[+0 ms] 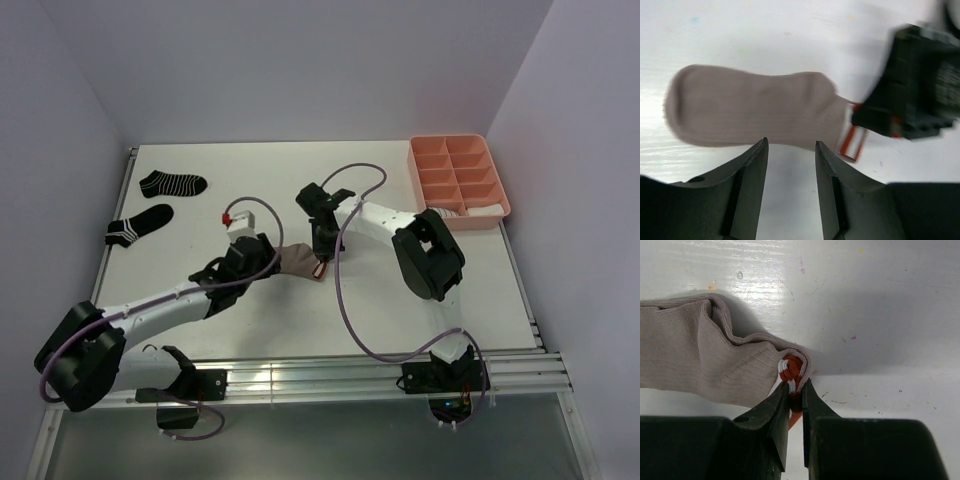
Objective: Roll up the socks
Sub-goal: Roll the sock at the center of the board.
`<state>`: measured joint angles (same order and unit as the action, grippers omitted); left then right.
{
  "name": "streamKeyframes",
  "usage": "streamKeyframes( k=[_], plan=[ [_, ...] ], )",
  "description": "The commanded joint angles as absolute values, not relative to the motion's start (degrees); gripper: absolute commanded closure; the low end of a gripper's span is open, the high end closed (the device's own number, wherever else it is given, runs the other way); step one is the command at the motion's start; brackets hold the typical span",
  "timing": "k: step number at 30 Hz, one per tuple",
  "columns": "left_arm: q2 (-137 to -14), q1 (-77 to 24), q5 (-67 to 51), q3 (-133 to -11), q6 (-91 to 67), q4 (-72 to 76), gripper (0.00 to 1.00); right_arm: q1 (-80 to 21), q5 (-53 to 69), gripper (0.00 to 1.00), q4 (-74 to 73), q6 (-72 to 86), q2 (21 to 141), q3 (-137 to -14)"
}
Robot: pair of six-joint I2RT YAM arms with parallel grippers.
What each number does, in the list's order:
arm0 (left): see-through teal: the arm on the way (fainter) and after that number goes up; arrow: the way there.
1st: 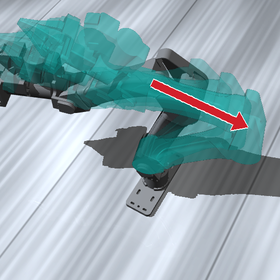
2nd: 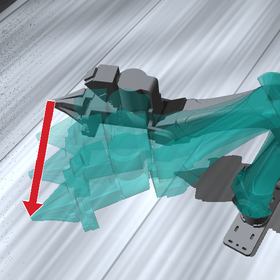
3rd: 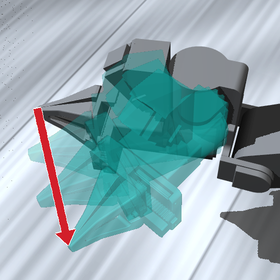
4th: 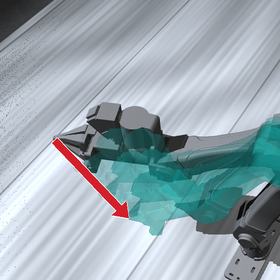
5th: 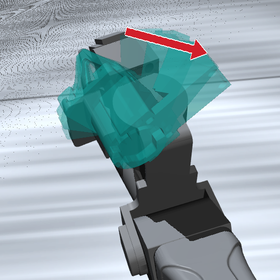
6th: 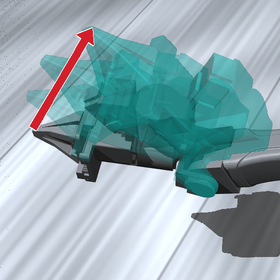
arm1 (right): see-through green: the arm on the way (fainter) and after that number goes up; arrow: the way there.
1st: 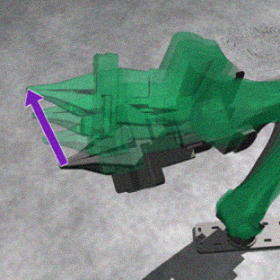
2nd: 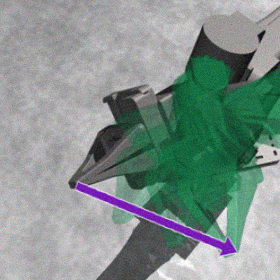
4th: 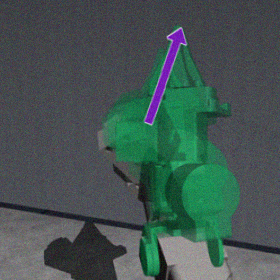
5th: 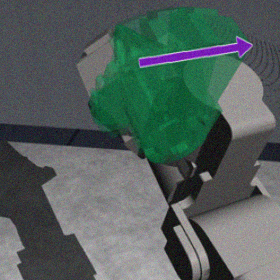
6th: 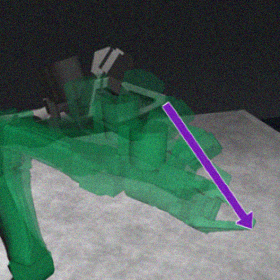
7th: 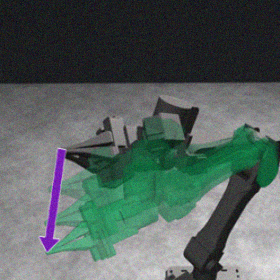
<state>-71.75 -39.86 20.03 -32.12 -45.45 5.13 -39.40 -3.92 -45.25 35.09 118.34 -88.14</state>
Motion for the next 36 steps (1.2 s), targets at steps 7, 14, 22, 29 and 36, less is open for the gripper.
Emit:
streamKeyframes(
  k=[7,14,22,29,36],
  plan=[
    [-81.09,-58.79,36.99,-40.68,-34.72,10.46,0.49,-39.46,-5.63,1.00,-52.56,34.37,124.63,-89.56],
    [-93.06,-67.23,43.77,-49.39,-30.15,10.81,0.44,-39.46,-2.47,1.00,-52.74,34.19,126.21,-90.53],
    [-102.90,-67.76,45.08,-57.12,-28.83,6.95,0.45,-39.29,-0.26,1.00,-52.47,33.40,126.39,-89.74],
    [-108.98,-67.76,49.56,-63.36,-30.67,-1.83,0.46,-39.29,3.42,1.00,-51.42,33.14,126.47,-89.30],
    [-112.50,-67.76,53.78,-67.40,-32.78,-7.73,0.47,-39.29,4.22,1.00,-51.24,32.96,127.00,-89.38]
  ],
)
